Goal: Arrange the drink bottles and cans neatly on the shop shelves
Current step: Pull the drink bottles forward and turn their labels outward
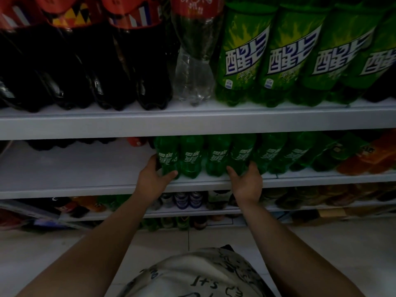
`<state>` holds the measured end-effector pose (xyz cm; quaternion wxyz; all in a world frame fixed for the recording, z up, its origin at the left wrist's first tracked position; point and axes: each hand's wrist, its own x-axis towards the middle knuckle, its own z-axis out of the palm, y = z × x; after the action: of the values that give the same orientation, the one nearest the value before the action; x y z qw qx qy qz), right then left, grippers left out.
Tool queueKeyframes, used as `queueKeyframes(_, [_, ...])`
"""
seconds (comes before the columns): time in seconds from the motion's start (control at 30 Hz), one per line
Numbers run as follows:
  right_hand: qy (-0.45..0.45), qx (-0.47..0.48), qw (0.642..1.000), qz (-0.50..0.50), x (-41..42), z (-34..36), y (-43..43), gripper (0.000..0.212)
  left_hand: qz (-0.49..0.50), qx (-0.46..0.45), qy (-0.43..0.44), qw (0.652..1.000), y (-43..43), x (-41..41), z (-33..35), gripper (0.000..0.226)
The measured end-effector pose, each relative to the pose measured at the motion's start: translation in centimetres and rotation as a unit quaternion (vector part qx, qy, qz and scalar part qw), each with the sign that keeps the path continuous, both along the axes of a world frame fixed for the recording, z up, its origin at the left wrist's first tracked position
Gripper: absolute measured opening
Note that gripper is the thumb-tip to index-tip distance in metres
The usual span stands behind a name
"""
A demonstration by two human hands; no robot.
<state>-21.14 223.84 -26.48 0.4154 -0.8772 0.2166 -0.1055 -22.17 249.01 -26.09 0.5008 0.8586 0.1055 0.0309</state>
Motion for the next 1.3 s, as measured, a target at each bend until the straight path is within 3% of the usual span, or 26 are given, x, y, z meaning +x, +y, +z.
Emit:
queueKeyframes(0.17, [-0.025,-0.01,0.999,0.043,0.1,-0.1,-0.6,0.06,0.038,-0.024,-0.01,0.999,-1.6,-0.2,-0.4,0.094])
queueKeyframes(0.4, [-0.014,-0.023,0.997,0.079,0.4,0.0,-1.4,0.053,0.091,0.013,-0.017,0.996,-2.6,0.2,-0.9,0.086])
queueKeyframes(0.9, [0.002,-0.03,0.996,0.088,0.6,-0.1,-1.8,0.058,0.087,0.017,0.0,0.996,-3.8,0.5,-0.4,0.08])
queueKeyframes(1.1, [-0.072,-0.036,0.99,0.114,-1.6,-0.1,-3.1,0.059,0.06,0.037,0.016,0.997,-3.5,0.1,-0.4,0.07])
queueKeyframes(1.2, [-0.066,-0.047,0.993,0.091,-2.6,-0.2,-5.5,0.044,0.071,0.039,0.024,0.996,-3.9,-0.1,0.2,0.069])
queueKeyframes(1.3, [-0.069,-0.041,0.997,0.019,-2.7,0.4,-8.4,0.032,0.12,0.051,-0.026,0.991,-4.8,-1.7,0.9,0.065])
